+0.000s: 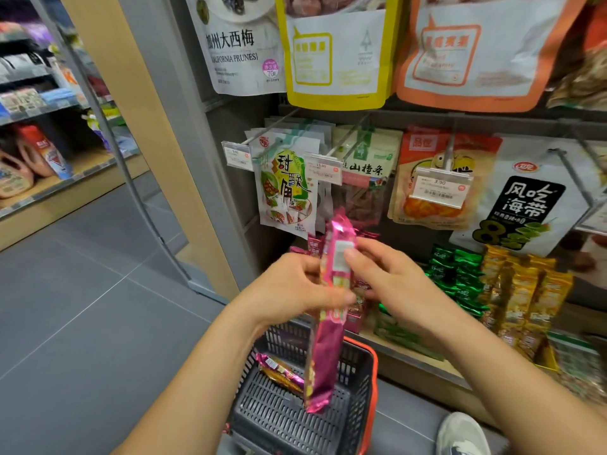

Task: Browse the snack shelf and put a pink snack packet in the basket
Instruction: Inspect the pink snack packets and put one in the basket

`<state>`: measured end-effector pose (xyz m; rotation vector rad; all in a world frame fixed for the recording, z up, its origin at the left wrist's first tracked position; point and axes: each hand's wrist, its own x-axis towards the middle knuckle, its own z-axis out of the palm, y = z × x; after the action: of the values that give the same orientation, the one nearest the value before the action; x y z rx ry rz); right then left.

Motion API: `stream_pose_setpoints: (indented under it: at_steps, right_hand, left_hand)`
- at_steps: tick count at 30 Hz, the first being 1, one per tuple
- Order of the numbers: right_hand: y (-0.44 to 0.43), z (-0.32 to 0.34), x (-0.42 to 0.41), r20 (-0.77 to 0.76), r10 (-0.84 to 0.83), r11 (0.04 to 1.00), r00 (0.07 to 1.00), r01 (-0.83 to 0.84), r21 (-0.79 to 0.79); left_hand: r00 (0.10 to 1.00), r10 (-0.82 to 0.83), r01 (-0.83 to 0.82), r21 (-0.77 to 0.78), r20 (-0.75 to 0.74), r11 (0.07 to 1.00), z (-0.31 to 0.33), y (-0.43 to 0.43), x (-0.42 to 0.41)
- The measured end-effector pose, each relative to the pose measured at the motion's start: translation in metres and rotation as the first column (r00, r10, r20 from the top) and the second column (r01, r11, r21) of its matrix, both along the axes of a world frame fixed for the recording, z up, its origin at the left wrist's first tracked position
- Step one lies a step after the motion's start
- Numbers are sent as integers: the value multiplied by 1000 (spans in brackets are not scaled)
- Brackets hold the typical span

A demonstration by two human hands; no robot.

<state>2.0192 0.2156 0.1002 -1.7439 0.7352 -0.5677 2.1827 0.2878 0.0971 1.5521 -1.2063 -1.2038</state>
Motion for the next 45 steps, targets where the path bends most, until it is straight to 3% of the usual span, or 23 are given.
stream_pose_setpoints:
  at_steps: [3, 7, 12, 17, 21, 23, 26, 29, 31, 34, 37, 41, 45]
  right_hand:
    - [-4, 3, -4, 60, -19, 1000, 998, 18, 22]
    - [-4, 2, -9, 198, -131, 989, 971, 115, 94]
    - [-15, 11, -27, 378, -267, 946, 887, 168, 276]
    - [-19, 13, -40, 319, -240, 914, 917, 103, 392]
    - [-25, 16, -51, 246, -320, 871, 915, 182, 457]
    - [-24, 17, -53, 177, -282, 893, 943, 190, 408]
    - [-25, 14, -53, -58, -155, 979, 986, 161, 128]
    - [-30, 5, -55, -386, -61, 988, 921, 1, -153]
    - [-29, -1, -54, -552, 0, 964, 834, -147, -222]
    - [-17, -6, -41, -508, 109, 947, 854, -245, -209]
    - [-3, -12, -24, -390, 175, 901, 904, -307, -307]
    - [0, -13, -19, -396, 193, 887, 898, -332, -320]
    - [-4, -11, -24, -376, 217, 892, 901, -339, -298]
  left_hand:
    - [996, -85, 84, 35, 41, 996, -4, -1, -10]
    - [997, -65, 66, 0, 29, 998, -4, -4, -7]
    - [974, -187, 167, 148, 131, 975, -3, 5, 11]
    - [979, -115, 101, 90, 166, 991, 5, 19, 40]
    - [993, 92, -87, -64, 80, 994, 8, 28, 58]
    - [973, 228, -229, -162, -29, 960, 8, 27, 63]
    - [931, 328, -358, -237, -159, 903, 8, 25, 62]
    - [931, 356, -364, -255, -79, 896, 12, 24, 51]
    - [939, 344, -328, -249, 25, 911, 14, 22, 40]
    - [950, 289, -257, -230, 115, 939, 15, 17, 19]
    - [977, 181, -156, -202, 115, 967, 14, 12, 4]
    - [996, 58, -50, -109, 67, 993, 20, 16, 10]
    - [990, 142, -138, -118, 24, 983, 22, 19, 17]
